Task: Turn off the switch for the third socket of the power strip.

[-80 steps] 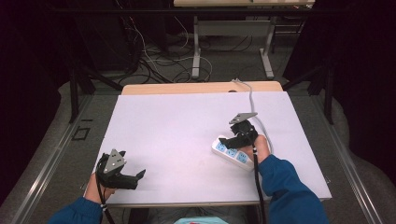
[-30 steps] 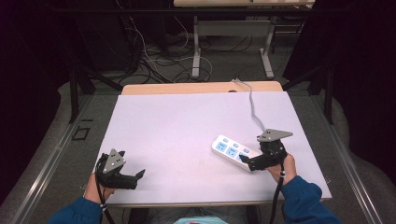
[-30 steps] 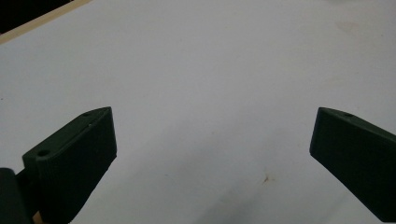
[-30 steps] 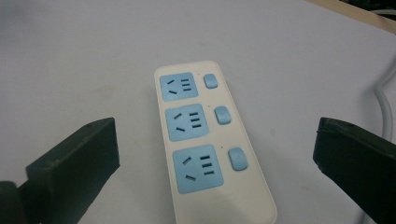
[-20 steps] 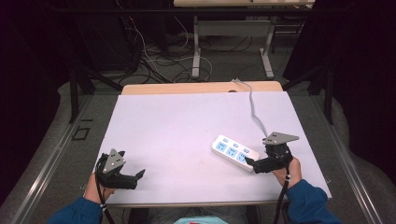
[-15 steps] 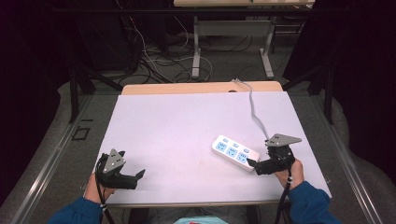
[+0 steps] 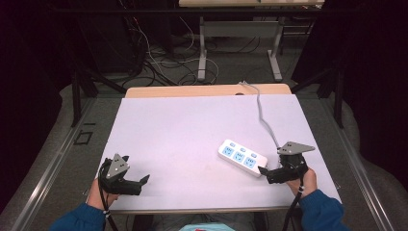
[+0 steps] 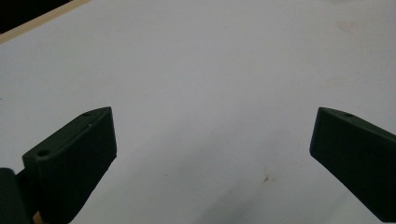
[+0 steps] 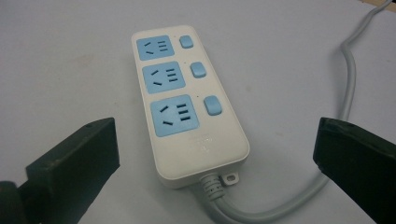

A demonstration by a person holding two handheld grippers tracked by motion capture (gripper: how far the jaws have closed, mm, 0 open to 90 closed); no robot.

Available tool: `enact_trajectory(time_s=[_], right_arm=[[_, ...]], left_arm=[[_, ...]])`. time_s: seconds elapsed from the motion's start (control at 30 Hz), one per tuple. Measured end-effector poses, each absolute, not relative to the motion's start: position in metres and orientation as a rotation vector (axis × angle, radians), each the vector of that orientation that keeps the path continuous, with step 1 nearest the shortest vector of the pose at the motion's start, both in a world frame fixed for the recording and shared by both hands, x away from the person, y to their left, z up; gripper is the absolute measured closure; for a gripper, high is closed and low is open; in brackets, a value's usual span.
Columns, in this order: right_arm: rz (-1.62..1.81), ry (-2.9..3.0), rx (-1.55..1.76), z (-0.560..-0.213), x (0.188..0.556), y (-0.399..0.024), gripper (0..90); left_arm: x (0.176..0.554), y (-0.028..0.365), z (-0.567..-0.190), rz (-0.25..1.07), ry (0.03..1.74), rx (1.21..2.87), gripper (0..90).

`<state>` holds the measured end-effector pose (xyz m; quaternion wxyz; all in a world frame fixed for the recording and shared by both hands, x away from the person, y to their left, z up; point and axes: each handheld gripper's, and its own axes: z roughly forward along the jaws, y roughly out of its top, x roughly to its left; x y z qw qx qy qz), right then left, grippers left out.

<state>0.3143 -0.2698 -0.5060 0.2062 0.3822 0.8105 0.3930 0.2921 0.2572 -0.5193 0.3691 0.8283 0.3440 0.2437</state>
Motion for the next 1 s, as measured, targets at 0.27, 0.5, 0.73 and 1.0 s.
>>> enact_trajectory(time_s=[0.27, 0.5, 0.73, 1.0], right_arm=[[1.102, 2.249, 1.079, -0.508, 0.310, -0.274, 0.0], [1.101, 2.231, 1.093, -0.510, 0.305, -0.279, 0.0], [1.110, 2.226, 1.097, -0.513, 0.301, -0.280, 0.0], [1.118, 2.213, 1.085, -0.511, 0.298, -0.281, 0.0]], left_arm=[[0.292, 0.257, -0.519, 0.622, 0.885, 2.128, 0.6], [0.292, 0.257, -0.519, 0.619, 0.885, 2.127, 0.6], [0.292, 0.257, -0.520, 0.616, 0.881, 2.130, 0.6], [0.292, 0.256, -0.521, 0.604, 0.893, 2.128, 0.6]])
